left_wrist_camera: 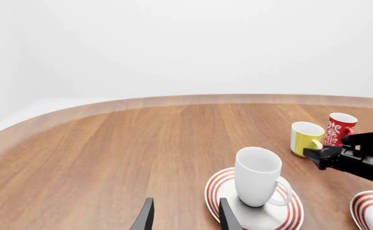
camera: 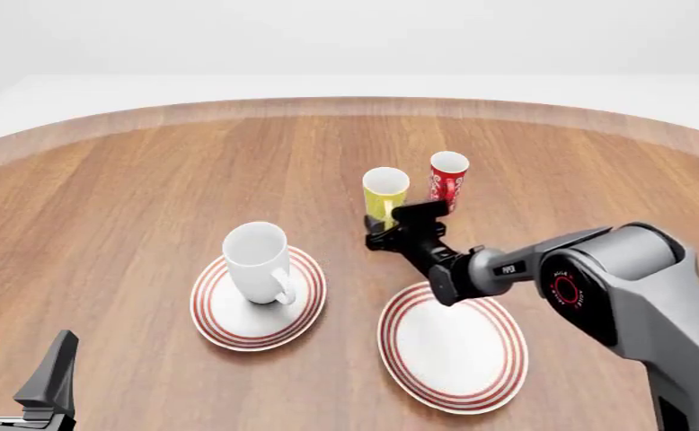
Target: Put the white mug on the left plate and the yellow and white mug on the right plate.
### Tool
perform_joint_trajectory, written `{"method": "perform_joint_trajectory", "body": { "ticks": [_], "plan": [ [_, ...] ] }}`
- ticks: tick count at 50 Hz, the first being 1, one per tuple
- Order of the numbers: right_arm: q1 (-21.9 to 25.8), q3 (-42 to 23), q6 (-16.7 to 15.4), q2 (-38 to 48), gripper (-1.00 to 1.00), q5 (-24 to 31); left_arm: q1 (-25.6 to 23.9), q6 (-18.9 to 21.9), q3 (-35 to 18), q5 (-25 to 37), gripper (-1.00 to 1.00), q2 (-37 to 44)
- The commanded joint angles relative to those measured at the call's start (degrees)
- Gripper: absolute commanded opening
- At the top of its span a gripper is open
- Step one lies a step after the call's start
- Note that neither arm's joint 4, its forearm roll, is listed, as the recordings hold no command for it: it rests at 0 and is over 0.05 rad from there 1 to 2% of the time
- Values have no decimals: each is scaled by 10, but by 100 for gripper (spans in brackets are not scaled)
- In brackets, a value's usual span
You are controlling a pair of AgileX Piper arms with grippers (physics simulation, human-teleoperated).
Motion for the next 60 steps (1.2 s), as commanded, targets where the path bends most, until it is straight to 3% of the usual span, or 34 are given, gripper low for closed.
{"method": "perform_joint_trajectory", "body": {
  "ticks": [1, 2, 3, 20, 60],
  "plan": [
    [4, -5, 0, 6, 100, 1, 0, 0, 0, 0, 100, 0],
    [4, -3, 1, 5, 100, 0, 0, 0, 0, 0, 100, 0],
    [2, -2, 0, 4, -100, -1, 0, 0, 0, 0, 100, 0],
    [-7, 50, -4, -39, -100, -32, 0, 0, 0, 0, 100, 0],
    [23, 197, -27, -181, -100, -73, 0, 0, 0, 0, 100, 0]
  ]
}}
